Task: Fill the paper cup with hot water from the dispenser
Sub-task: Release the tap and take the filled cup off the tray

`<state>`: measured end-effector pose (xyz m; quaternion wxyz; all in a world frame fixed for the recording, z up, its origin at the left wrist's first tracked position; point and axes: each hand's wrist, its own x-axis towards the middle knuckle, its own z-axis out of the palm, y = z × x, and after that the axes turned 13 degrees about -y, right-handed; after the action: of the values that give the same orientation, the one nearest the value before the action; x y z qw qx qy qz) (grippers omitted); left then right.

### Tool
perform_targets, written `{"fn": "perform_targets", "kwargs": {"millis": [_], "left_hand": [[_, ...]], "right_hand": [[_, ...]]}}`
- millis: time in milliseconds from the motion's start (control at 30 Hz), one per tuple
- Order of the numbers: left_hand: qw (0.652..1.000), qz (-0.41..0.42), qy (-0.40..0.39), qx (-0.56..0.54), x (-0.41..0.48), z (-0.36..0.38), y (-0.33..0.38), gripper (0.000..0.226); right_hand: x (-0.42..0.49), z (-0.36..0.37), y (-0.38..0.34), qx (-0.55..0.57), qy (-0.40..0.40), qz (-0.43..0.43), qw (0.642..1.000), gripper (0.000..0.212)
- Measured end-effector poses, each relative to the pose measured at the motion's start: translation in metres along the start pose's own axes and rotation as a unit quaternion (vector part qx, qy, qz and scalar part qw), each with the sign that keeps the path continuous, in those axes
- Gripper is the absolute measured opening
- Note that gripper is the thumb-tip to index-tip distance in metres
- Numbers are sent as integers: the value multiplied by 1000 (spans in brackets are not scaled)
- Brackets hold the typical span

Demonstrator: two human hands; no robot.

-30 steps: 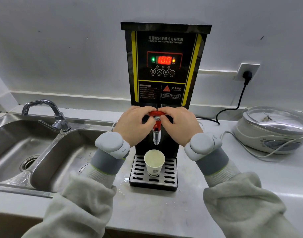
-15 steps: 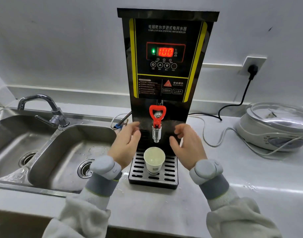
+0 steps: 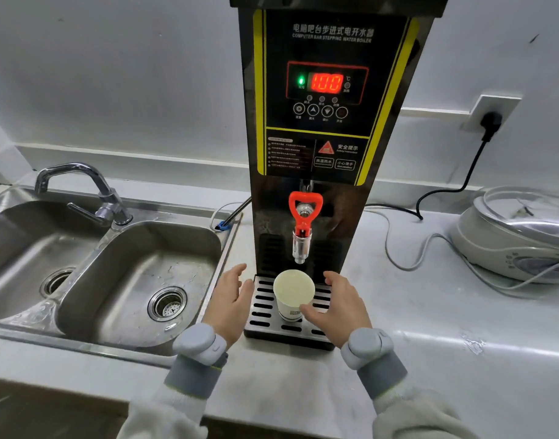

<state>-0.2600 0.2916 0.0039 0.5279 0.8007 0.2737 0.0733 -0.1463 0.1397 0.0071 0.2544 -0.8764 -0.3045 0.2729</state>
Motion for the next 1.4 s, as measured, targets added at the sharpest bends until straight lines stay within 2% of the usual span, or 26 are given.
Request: {"fn": "perform_targets", "kwargs": {"millis": [100,533,767,1267,1400], "left_hand": [[999,-27,29,1,4,-5,-9,44],[999,-31,-4,-28,4,-4,-8,43],[997,-50,-23,-50,5,-1,-15,39],[995,-62,-39,-61,6,-1,-24,35],[995,-65,-38,-63,5,-1,-25,35]], "right_hand": [[5,6,-2,-6,-1,-6,1000,82],[24,19,-17,-20,12,-19,1000,96],[34,25,-21,-47,7,-7,999,96],[38,29,-13,-6,39,-23,999,84],[39,28,-11,-7,43,-34,998,86]]}}
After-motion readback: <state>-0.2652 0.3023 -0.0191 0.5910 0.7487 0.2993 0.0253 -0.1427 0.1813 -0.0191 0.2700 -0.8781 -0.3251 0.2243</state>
